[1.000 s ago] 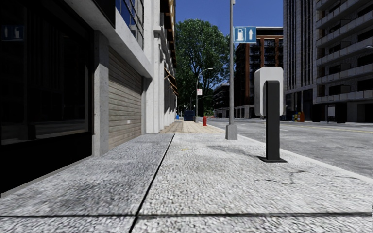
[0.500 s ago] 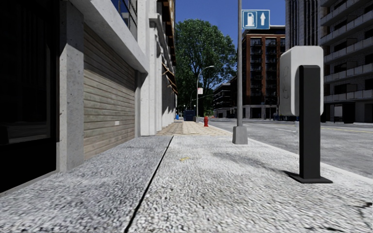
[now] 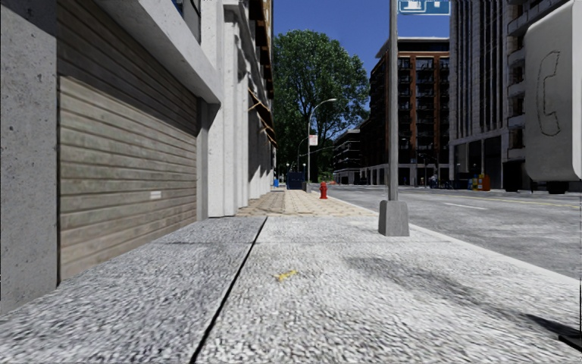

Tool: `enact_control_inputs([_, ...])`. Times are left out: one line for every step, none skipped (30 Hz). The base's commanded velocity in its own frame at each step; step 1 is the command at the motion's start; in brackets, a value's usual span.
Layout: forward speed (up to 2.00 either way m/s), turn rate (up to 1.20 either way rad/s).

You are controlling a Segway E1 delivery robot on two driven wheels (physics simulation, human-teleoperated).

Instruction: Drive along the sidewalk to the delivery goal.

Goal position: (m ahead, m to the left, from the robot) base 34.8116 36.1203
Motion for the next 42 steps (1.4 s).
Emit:
enact_control_inputs([2.0,0.0])
enact_control_inputs([2.0,0.0])
enact_control_inputs([2.0,0.0])
enact_control_inputs([2.0,0.0])
enact_control_inputs([2.0,0.0])
enact_control_inputs([2.0,0.0])
enact_control_inputs([2.0,0.0])
enact_control_inputs([2.0,0.0])
enact_control_inputs([2.0,0.0])
enact_control_inputs([2.0,0.0])
enact_control_inputs([2.0,0.0])
enact_control_inputs([2.0,0.0])
enact_control_inputs([2.0,0.0])
enact_control_inputs([2.0,0.0])
enact_control_inputs([2.0,0.0])
enact_control_inputs([2.0,0.0])
enact_control_inputs([2.0,0.0])
enact_control_inputs([2.0,0.0])
enact_control_inputs([2.0,0.0])
enact_control_inputs([2.0,0.0])
enact_control_inputs([2.0,0.0])
enact_control_inputs([2.0,0.0])
enact_control_inputs([2.0,0.0])
enact_control_inputs([2.0,0.0])
enact_control_inputs([2.0,0.0])
enact_control_inputs([2.0,0.0])
enact_control_inputs([2.0,0.0])
enact_control_inputs([2.0,0.0])
enact_control_inputs([2.0,0.0])
enact_control_inputs([2.0,0.0])
enact_control_inputs([2.0,0.0])
enact_control_inputs([2.0,0.0])
enact_control_inputs([2.0,0.0])
enact_control_inputs([2.0,0.0])
enact_control_inputs([2.0,0.0])
enact_control_inputs([2.0,0.0])
enact_control_inputs([2.0,0.0])
enact_control_inputs([2.0,0.0])
enact_control_inputs([2.0,0.0])
enact_control_inputs([2.0,0.0])
enact_control_inputs([2.0,0.0])
enact_control_inputs([2.0,0.0])
